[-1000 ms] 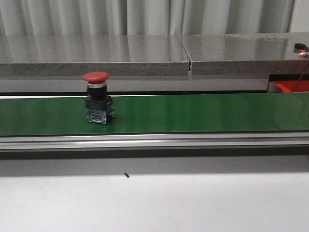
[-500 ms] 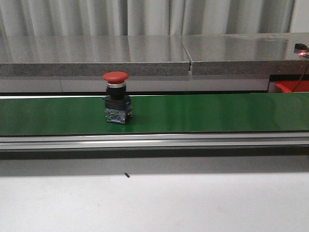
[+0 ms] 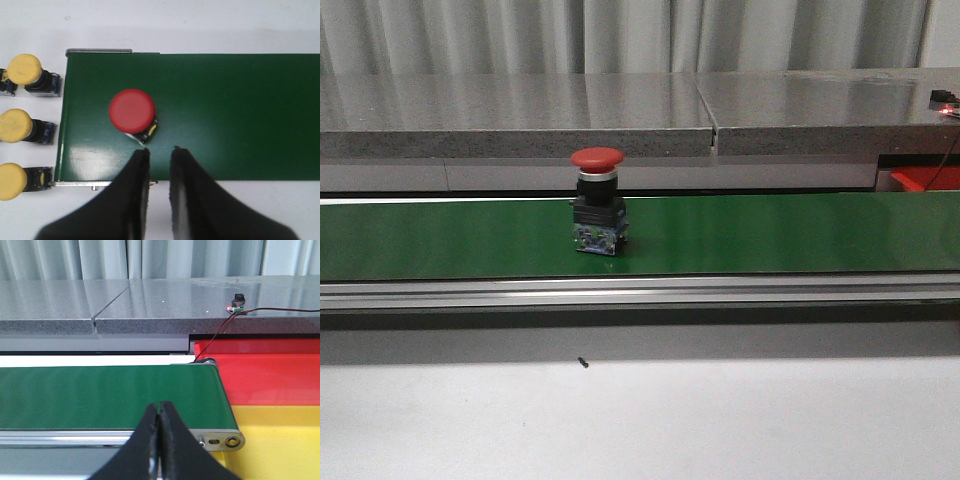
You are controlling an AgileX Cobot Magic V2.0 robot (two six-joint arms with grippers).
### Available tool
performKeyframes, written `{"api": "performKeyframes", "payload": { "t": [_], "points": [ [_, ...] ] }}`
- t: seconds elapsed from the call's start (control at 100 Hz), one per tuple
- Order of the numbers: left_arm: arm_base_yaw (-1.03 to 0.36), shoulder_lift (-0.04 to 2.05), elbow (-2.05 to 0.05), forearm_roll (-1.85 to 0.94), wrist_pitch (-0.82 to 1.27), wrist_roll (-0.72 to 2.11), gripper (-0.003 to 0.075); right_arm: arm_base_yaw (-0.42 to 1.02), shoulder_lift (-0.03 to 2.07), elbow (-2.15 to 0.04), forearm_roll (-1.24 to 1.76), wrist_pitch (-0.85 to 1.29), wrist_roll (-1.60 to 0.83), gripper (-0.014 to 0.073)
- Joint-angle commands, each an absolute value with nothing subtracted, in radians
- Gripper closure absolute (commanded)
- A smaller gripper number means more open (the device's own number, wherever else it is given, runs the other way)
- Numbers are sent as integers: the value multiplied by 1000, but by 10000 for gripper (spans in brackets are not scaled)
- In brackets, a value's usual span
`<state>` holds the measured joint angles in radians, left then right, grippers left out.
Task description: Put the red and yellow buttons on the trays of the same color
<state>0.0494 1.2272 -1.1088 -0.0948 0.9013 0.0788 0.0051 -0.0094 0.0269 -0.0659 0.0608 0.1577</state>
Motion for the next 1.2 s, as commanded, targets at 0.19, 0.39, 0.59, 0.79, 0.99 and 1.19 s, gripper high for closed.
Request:
{"api": "performKeyframes", "payload": {
  "t": [0.19,0.39,0.59,0.79,0.99,1.19],
  "points": [
    [-5,1035,-1002,-108,856,80,741,-2,-29,11,-75,-14,157,685],
    [-5,896,-888,-110,838,80,741,-2,-29,11,-75,-14,157,685],
    [-5,747,-780,-152,842,80,741,-2,-29,11,-75,-14,157,685],
    [-5,591,-704,-167,846,80,741,-2,-29,11,-75,-16,157,685],
    [-5,470,-685,-167,895,80,741,-2,-29,11,-75,-41,157,685],
    [-5,422,-685,-167,905,80,741,0,-28,-28,-67,-80,157,685]
  ]
}}
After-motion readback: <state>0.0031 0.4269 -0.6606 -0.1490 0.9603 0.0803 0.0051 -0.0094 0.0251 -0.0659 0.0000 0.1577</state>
